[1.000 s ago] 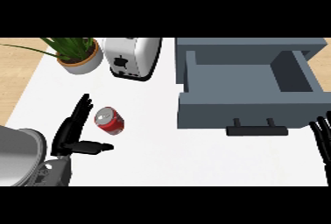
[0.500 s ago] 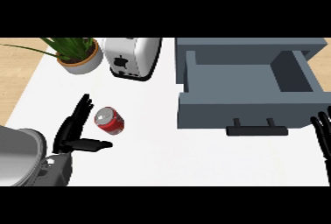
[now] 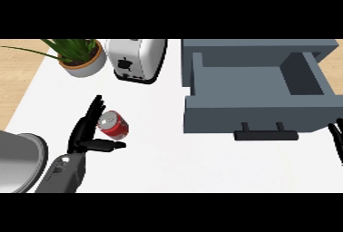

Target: Pick up the can, place it into the drawer and close the drawer

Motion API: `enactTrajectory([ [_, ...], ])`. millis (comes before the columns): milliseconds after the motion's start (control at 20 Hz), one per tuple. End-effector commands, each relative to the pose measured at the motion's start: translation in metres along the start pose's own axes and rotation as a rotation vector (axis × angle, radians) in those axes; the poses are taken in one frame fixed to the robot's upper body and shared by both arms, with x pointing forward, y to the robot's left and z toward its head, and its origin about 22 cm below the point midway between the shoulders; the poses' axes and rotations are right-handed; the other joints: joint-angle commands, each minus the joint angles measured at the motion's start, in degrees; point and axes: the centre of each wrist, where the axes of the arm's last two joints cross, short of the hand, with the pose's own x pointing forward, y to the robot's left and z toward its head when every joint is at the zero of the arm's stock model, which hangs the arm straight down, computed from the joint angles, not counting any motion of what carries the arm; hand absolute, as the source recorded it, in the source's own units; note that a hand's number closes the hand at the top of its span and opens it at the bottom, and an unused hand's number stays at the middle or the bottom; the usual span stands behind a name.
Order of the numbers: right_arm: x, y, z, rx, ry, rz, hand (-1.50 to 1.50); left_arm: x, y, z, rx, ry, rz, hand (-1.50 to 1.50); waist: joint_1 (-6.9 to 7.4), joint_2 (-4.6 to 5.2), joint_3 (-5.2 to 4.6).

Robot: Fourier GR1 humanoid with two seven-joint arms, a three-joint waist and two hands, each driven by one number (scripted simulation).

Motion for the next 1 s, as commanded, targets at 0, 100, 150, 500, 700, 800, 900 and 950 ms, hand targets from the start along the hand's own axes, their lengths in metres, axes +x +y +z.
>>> enactTrajectory([
  [0,0.007,0.005,0.001,-0.006,0.014,0.001,-1.5,0.007,-0.015,-0.003,-0.012,0.01,0.011,-1.5,0.16,-0.05,0.01],
  [100,0.004,-0.014,0.004,-0.002,0.004,-0.009,-1.5,0.014,-0.007,-0.014,-0.017,-0.006,-0.003,-1.5,0.02,-0.02,0.01],
  [150,0.0,0.011,-0.01,-0.008,-0.012,-0.003,-1.5,0.002,-0.012,-0.009,-0.025,0.007,0.017,-1.5,0.06,0.03,0.0],
  [500,-0.002,0.005,-0.006,-0.008,-0.009,-0.027,-1.5,0.017,-0.008,-0.025,-0.051,-0.002,0.01,-1.5,0.09,0.0,0.01],
  [700,0.006,0.007,0.012,0.012,-0.001,-0.019,-1.5,0.001,-0.023,-0.021,-0.07,-0.013,0.028,-1.5,-0.21,0.05,-0.01],
  [800,0.004,0.007,-0.011,-0.013,-0.005,-0.019,-1.5,0.017,-0.014,-0.029,-0.103,-0.028,0.029,1.5,0.14,0.01,0.01],
  [900,0.005,-0.006,0.002,-0.007,-0.023,-0.014,-1.5,0.001,-0.039,-0.018,-0.095,-0.041,0.048,1.5,-0.02,0.0,0.01],
  [950,0.001,0.011,0.0,-0.001,-0.01,-0.016,-1.5,0.003,-0.049,-0.03,-0.112,-0.048,0.046,1.5,-0.36,0.15,-0.02],
])
